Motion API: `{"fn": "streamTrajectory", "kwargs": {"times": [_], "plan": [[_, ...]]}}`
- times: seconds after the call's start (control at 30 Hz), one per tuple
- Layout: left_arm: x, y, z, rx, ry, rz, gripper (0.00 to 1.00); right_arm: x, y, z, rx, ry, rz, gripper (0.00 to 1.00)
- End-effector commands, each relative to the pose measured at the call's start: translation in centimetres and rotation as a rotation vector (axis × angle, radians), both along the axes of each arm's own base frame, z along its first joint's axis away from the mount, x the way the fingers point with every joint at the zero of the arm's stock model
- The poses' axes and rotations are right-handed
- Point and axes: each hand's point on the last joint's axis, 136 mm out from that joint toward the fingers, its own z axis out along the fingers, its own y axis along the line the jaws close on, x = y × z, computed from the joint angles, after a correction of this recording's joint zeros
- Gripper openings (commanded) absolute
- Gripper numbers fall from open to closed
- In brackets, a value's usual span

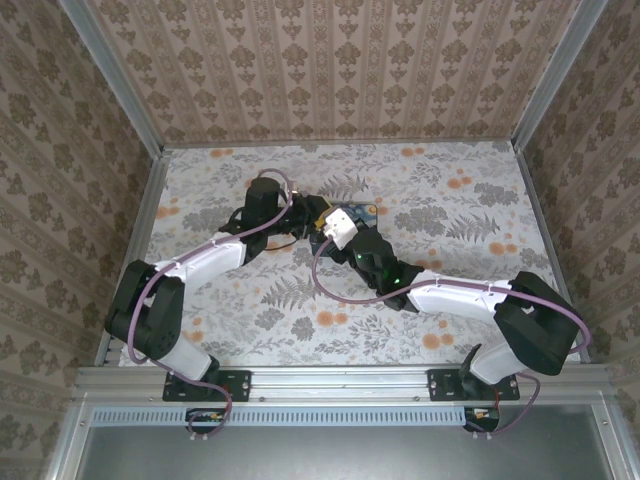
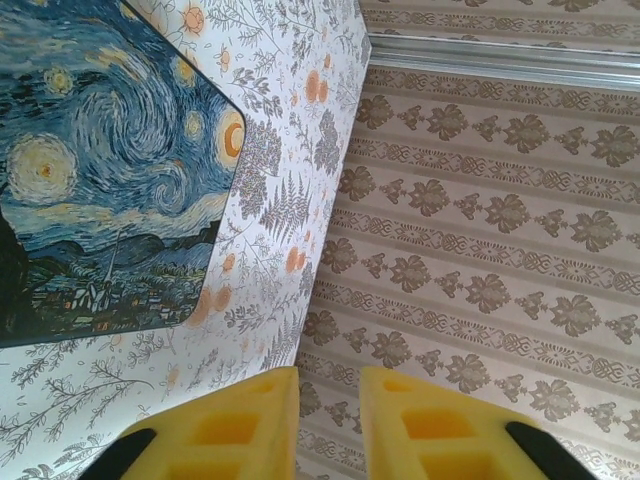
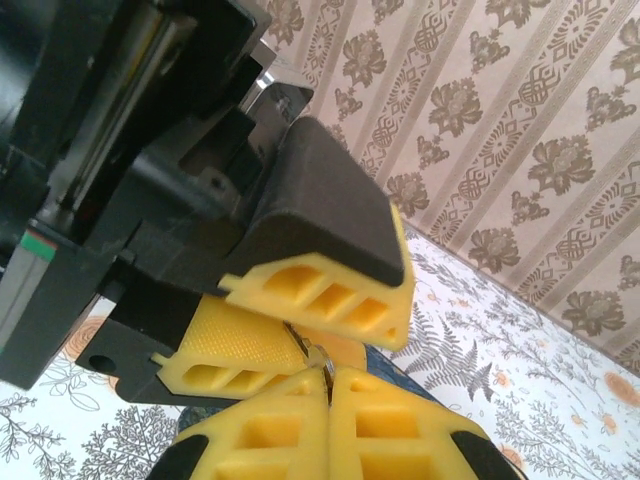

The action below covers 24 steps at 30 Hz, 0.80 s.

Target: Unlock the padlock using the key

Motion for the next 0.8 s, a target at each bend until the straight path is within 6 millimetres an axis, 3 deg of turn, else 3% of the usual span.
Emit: {"fn": "streamTrajectory", "kwargs": {"times": [0.0,0.37,0.4,0.5,0.53,0.77], "plan": [[0.3,-0.5,1.3,-0.032,-0.034,-0.013,0.20,0.4,0.2,0.8,0.002,-0.026,-0.020,0.00],[0.5,-0.5,0.8,-0.026,-0.032,-0.009,0.00,0.4,0.1,0.9,0.019,-0.020,-0.023,0.00],[0.5,-0.5,0.7,-0.024,-0.032,-0.007,0.00,0.4,0.0,0.9,0.029,-0.015,-0.027,0.03],[0.9,-0.2,0.9,-0.018,-0.066,-0.007,0.00,0.4,-1.5,1.2,0.111,0.025,-0.055,0.41],[1.2,-0.1,1.0,-0.016,-0.090,-0.005,0.00,0.3,-2.3,1.2,0.153,0.055,-0.060,0.48],[2.7,0.7,2.8,0.029,-0.316,-0.024,0.00,-0.4,-7.6,1.7,0.536,0.295,-0.092,0.56]]}}
